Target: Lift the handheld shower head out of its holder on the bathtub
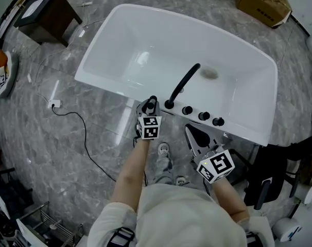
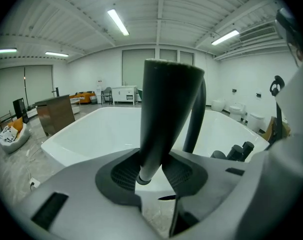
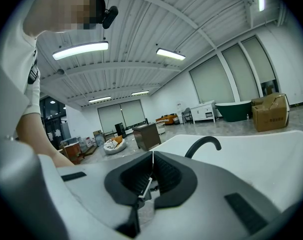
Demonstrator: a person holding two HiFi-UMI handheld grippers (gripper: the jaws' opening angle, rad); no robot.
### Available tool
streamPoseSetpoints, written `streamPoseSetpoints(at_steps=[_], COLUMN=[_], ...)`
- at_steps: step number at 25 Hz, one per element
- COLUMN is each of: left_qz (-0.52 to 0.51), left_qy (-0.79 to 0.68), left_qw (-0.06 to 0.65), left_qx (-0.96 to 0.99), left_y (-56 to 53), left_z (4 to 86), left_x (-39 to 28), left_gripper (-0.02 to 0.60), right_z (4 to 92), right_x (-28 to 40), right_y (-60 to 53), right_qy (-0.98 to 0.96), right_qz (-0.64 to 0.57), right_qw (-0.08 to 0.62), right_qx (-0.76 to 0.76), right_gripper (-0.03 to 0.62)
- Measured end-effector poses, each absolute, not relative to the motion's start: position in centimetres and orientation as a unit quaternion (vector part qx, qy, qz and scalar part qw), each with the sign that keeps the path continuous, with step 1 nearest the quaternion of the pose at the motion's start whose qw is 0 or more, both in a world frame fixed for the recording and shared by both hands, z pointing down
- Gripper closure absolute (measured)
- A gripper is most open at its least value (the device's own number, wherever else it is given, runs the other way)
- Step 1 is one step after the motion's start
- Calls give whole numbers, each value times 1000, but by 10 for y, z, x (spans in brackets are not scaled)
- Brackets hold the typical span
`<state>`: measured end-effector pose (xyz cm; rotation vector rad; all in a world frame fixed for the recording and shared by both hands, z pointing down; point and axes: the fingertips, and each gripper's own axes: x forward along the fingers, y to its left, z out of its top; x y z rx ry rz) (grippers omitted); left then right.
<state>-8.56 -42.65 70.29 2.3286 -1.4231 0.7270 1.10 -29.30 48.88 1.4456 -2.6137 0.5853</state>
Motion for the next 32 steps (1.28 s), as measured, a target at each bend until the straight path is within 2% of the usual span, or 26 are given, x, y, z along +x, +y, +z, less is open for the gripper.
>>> streamPoseSetpoints(at_steps=[32], left_qz=[109], left_qy=[-584], left_qw=[114], left_qx=[796], left_y=[-252], left_z=[535], left_x=[-95], left_gripper=[439], right_z=[408], right_x=[42], right_y=[-138], right_qy=[-883], right_qz=[111], right_qw=[-15], right_qx=[456], right_gripper=[574])
